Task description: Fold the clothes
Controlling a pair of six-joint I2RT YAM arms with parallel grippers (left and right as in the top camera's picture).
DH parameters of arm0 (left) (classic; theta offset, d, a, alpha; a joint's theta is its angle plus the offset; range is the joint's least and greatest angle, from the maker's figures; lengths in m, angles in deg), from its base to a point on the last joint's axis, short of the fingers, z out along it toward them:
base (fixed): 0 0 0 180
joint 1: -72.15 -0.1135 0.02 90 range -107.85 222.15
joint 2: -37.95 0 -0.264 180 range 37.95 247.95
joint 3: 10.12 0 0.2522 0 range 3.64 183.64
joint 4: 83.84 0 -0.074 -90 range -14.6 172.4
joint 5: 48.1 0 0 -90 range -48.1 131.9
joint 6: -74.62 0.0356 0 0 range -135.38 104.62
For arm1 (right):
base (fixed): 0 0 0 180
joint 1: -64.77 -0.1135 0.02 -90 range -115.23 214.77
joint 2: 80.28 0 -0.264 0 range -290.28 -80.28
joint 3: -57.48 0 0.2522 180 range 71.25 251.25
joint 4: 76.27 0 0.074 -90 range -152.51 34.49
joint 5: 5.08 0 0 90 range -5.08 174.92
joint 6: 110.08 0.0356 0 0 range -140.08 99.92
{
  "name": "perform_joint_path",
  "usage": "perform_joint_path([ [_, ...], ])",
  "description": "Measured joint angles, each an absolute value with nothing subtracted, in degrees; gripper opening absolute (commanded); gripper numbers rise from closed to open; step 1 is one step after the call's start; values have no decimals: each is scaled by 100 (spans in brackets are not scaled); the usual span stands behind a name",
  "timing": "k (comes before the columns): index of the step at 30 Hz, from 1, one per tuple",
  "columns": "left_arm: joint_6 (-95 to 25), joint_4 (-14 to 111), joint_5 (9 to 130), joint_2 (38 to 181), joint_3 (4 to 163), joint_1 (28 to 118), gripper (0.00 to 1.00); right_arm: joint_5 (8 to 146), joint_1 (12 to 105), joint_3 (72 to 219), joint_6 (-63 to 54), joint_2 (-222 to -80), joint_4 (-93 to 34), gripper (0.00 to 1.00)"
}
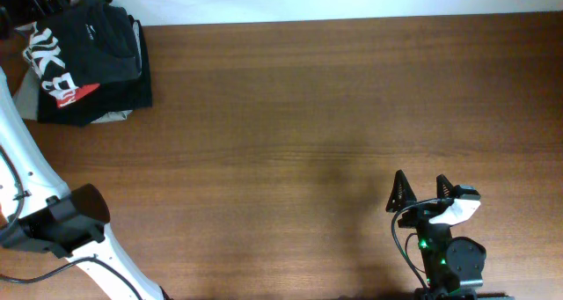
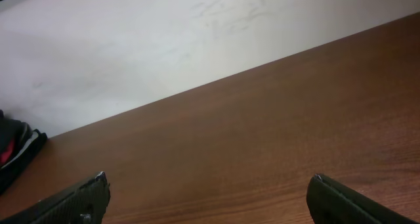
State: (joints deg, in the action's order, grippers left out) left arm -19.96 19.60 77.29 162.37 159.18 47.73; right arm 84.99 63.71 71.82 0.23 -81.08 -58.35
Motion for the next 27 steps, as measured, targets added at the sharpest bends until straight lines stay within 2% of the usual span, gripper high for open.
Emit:
perform_joint_path([
  [12,-1998,1957,7727,16231,15918,4797,99,8499,6371,7182,26,-8108,-5835,99],
  [17,-1996,1953,7716,15815,15588,5081,99,8499,6371,7182,23,-8108,-5835,99],
  [25,-1998,1979,7743,13660,14102,6172,99,8497,6371,7182,23,-8108,-5835,99],
  [27,-1991,2058,7745,12747,13142,6604,99,8497,6371,7182,26,-8106,-5835,99],
])
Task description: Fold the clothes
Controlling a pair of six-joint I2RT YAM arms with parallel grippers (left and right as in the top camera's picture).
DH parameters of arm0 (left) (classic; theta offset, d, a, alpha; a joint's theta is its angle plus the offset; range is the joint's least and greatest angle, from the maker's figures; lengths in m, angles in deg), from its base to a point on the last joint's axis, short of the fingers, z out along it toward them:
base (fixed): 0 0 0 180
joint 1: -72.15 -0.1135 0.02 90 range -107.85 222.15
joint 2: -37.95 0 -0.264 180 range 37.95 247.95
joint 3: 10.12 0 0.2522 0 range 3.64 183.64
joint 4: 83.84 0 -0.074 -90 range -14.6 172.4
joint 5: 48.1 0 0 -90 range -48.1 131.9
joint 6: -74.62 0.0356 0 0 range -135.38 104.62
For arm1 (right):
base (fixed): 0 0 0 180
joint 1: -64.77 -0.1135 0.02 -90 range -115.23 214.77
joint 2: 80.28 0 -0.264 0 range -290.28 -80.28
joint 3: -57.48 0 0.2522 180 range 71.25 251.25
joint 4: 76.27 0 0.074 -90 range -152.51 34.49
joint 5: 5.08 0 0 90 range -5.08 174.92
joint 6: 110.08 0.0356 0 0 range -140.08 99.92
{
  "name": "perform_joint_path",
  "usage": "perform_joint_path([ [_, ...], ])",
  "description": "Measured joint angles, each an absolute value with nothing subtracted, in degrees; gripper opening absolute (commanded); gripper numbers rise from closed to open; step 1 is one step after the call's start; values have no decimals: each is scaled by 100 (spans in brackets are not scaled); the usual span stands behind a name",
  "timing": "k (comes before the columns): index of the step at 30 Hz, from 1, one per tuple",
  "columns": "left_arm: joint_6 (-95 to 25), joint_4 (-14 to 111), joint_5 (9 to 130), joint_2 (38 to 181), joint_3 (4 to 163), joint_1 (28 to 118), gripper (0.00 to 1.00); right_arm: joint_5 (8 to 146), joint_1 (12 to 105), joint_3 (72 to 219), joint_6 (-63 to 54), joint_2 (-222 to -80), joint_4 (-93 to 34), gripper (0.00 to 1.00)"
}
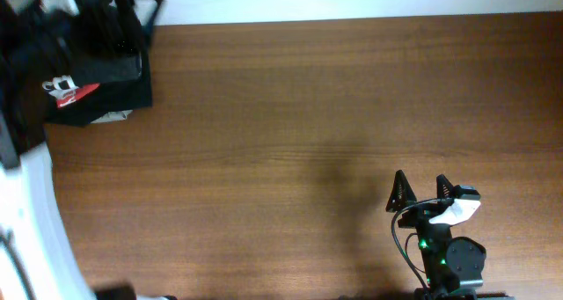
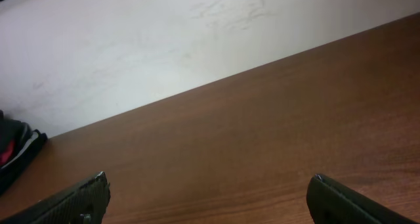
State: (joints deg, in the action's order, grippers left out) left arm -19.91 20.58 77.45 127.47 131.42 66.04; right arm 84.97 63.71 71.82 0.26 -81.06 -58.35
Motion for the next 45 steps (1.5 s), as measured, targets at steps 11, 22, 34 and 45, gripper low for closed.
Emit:
perform_joint_path([
  [11,-1858,1981,6593,10467,9018,7096,99,8491,6371,7182,28,-8090,-5833,99],
  [22,-1690,4370,5902,6769,4773,7096,99,8480,6382,7182,26,-8090,-5830,99],
  [34,-1648,7463,5953,4782,1558,7096,99,8482,6384,7182,26,-8090,-5830,99],
  [45,-1646,8919,5590,3879,605,7096,99,8480,6388,7182,26,-8090,-5830,99],
])
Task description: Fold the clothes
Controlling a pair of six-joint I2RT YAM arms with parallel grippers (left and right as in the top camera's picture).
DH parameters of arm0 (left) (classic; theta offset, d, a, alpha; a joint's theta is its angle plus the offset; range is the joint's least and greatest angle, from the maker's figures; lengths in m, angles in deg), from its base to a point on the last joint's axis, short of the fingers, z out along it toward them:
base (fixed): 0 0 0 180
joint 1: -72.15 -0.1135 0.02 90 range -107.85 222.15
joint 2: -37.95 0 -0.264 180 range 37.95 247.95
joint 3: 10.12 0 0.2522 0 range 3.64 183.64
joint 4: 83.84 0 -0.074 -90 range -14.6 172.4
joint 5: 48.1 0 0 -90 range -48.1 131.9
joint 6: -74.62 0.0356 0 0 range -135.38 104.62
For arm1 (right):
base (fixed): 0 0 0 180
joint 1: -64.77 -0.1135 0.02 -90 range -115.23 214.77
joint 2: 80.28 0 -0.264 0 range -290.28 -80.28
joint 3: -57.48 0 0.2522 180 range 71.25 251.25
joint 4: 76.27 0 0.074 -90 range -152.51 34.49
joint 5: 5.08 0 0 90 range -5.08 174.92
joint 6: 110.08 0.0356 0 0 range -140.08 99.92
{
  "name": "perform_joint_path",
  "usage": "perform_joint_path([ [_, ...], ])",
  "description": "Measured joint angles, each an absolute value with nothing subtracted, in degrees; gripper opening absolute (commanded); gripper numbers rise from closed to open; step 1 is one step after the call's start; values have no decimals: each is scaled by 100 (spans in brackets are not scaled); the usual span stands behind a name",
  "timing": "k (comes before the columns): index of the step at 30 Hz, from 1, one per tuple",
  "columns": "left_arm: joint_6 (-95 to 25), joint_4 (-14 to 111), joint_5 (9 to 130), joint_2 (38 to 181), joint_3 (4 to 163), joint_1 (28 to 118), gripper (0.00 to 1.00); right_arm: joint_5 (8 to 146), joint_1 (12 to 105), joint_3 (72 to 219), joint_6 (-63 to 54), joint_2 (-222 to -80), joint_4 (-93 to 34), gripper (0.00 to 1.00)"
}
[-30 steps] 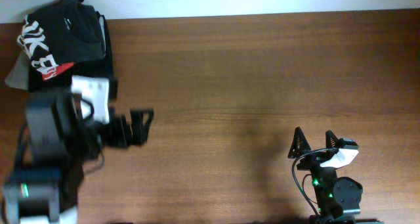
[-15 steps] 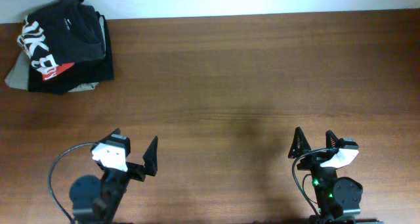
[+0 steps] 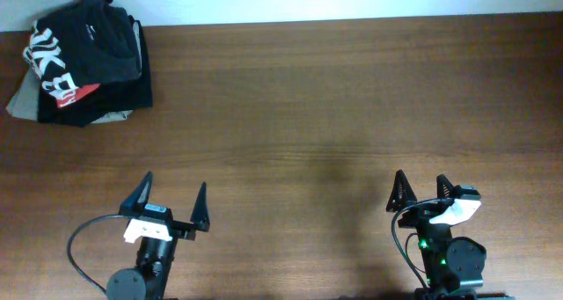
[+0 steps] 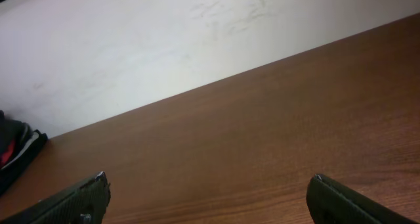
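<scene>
A stack of folded clothes (image 3: 81, 61), black on top with red and white print over a beige piece, lies in the table's far left corner. Its edge shows at the left border of the right wrist view as a dark pile of clothes (image 4: 16, 152). My left gripper (image 3: 171, 200) stands open near the front edge on the left, with nothing between its fingers. My right gripper (image 3: 420, 191) is open near the front edge on the right, its two dark fingertips (image 4: 85, 194) wide apart over bare wood.
The brown wooden table (image 3: 334, 115) runs from the white back wall (image 4: 164, 46) to the front edge. Both arm bases sit at the front edge, with cables beside them.
My left arm has left the clothes stack at the far left and now rests at the front edge, gripper open. The stack lies uncovered. The right arm has not moved.
At first my left arm reached up the left side with its gripper at the clothes stack in the far corner. Then it was over the stack's top edge. Now it is back near the front edge, and the stack lies alone. The right gripper stayed open throughout.
</scene>
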State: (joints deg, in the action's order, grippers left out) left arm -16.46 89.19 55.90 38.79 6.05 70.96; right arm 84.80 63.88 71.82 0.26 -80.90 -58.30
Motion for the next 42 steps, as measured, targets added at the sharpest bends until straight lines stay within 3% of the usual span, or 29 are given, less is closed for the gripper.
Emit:
perform_joint_path([
  [5,-1648,8855,5074,3875,472,7096,99,8480,6388,7182,23,-8090,-5830,99],
  [12,-1646,7815,4661,3871,450,6991,99,8482,6388,7182,23,-8090,-5830,99],
  [42,-1648,7815,4608,3873,448,6950,99,8482,6388,7182,23,-8090,-5830,99],
])
